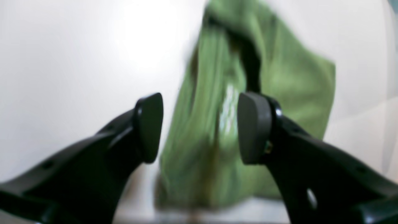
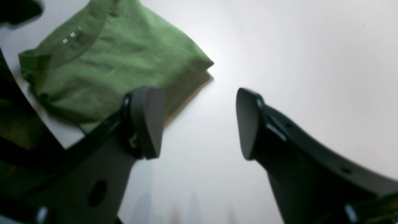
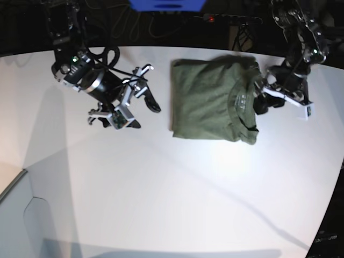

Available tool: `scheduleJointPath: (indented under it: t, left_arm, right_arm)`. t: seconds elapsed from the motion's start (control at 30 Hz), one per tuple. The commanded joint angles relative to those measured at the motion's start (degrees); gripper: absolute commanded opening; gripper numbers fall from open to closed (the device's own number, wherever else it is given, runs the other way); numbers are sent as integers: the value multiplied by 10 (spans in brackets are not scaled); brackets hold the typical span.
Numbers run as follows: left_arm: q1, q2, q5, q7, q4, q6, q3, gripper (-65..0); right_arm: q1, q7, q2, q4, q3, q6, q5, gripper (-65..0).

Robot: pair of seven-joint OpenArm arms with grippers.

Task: Layout the t-shirt on the table in an organized manner, then fold the t-shirt properly
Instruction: 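Grasp the collar edge of the folded shirt with the left gripper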

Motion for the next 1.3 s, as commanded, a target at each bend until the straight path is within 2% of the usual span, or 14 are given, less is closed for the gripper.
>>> scheduleJointPath:
  t: [0.0,0.13,0.3,0.57,0.93,1.0,1.13,1.27]
  left_arm:
    - [-10,-6,-7,-6,-4,-4,-1,-280]
    - [-48,-36,-6,-5,-61,-4,5,-280]
    - [-69,-76,-12,-6,-136,-5,62,-280]
    - [-75,-76,-8,-6,-154,-7,105,-280]
    - [-79,-75,-6,-6,-165,-8,111,-288]
    - [-92,-79,-6,-6,-185,-8,127,-332]
    - [-101,-79,-6,-8,-217,-8,134,-459]
    - [-116,-79,-5,-6,-229,-7,135,-628]
  right_arm:
    - [4,15,1,10,1,2,9,-281]
    - [2,15,1,10,2,2,9,-281]
    - [2,15,1,10,2,2,9,-281]
    - [2,15,1,10,1,2,9,-281]
    - [2,15,1,10,2,2,9,-281]
    - [2,15,1,10,2,2,9,-281]
    - [1,15,2,10,2,2,9,-281]
    - [0,15,9,10,4,2,9,-282]
